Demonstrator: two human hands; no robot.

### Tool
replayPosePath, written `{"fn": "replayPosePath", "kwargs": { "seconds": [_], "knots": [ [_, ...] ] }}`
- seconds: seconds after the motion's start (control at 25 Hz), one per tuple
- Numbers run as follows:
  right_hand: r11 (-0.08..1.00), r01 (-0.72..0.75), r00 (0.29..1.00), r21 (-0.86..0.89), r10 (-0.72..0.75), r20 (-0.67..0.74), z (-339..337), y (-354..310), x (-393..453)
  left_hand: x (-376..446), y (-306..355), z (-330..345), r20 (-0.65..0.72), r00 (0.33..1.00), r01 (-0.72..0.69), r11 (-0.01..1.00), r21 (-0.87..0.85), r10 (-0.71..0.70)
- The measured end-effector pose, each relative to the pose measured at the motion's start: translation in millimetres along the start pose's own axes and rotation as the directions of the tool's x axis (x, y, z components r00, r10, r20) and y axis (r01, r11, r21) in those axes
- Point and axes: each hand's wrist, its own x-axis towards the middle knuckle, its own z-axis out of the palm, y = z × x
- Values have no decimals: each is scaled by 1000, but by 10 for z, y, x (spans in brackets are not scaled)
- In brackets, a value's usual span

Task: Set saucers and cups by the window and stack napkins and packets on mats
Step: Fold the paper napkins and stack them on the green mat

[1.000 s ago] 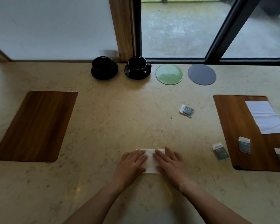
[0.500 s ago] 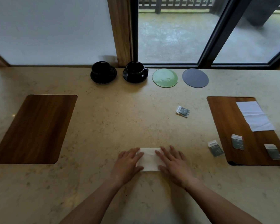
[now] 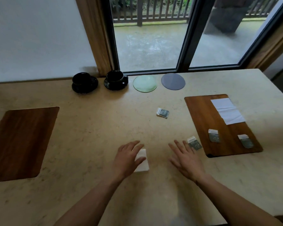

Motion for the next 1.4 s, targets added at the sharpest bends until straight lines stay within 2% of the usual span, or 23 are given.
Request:
{"fn": "replayPosePath", "kwargs": {
  "seconds": [0.16,0.36,0.52,0.68,0.84,1.24,1.4],
  "knots": [
    [997,-72,992,33,75,-101,-146,766,-122,366,649,64,-57,998,-22,1000,-14,21],
    [981,-173,969,90,186,-162,-349,1912,-293,945,1689,187,-69,997,30,997,-75,-35],
    [977,-189,958,99,205,-202,-595,2777,-358,1404,2431,359,-109,994,20,994,-105,-32],
    [974,-193,953,121,215,-211,-776,3432,-391,1733,2959,461,-118,988,81,981,-176,-103],
    [971,-191,952,142,218,-215,-880,3757,-250,1997,3172,515,-94,985,128,973,-191,-148],
    [977,-106,976,185,138,-169,-893,4018,673,2663,3141,752,14,969,243,942,-232,-246],
    [982,-78,976,172,110,-186,-873,4086,1039,3065,3053,935,-22,980,186,957,-222,-196]
  ]
}}
